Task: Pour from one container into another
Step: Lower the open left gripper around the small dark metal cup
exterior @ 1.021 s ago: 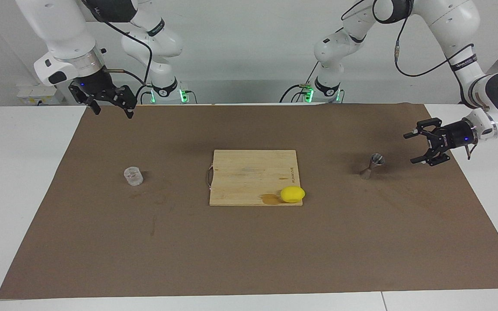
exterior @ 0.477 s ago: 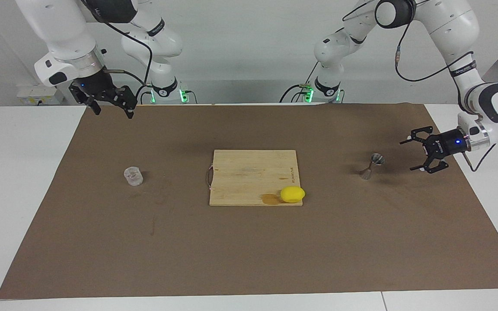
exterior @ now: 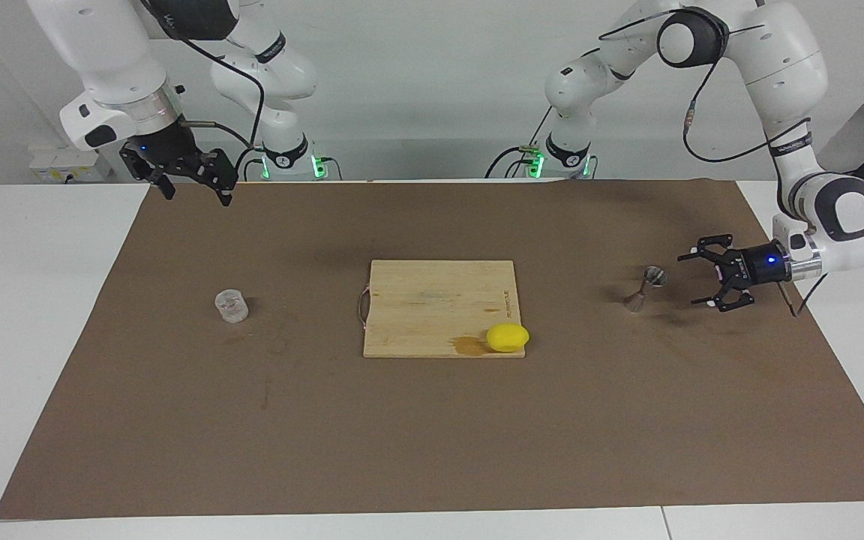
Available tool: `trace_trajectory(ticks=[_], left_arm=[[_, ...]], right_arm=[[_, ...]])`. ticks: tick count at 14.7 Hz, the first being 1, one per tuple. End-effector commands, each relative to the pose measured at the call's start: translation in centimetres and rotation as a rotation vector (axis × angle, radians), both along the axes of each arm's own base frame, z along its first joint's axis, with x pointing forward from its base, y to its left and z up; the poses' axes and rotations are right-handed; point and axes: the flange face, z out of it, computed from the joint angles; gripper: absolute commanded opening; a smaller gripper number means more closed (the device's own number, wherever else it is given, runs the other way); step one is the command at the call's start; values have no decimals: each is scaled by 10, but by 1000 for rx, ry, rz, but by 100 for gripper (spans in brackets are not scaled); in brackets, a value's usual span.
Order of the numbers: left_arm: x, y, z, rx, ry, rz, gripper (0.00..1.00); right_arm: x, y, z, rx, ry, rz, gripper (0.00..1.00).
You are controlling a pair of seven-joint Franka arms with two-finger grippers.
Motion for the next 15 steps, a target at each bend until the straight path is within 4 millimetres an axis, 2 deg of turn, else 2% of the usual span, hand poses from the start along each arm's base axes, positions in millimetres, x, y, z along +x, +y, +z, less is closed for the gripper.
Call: trace_trajectory(ticks=[1,3,4,6,9,10,12,15], left_arm=[[-8,12,-26,-90,-78,-10,100],[-14,17,-36,-103,-75,-1,100],[-20,18,-50,-127,-84,-2,100],[-20,14,-56,-162,-117,14,100],[-21,-8,-62,-231,-107,27,100],[-17,-28,-62,-266,-101,0,100],[-13,-50,-61,-303,-94,-21,100],[-17,-60,-66,-313,-78,-28,100]], right_arm=[[-6,-3,0,-21,8,11,100],[-6,-3,0,-21,6,8,100],[-5,-3,0,-21,5,11,100],[-5,-3,0,-21,5,11,100],[-7,-6,-1,-21,8,7,100],[-7,-7,-2,-21,9,4,100],[-7,-8,-2,-21,9,2,100],[-8,-7,-1,-21,9,4,100]])
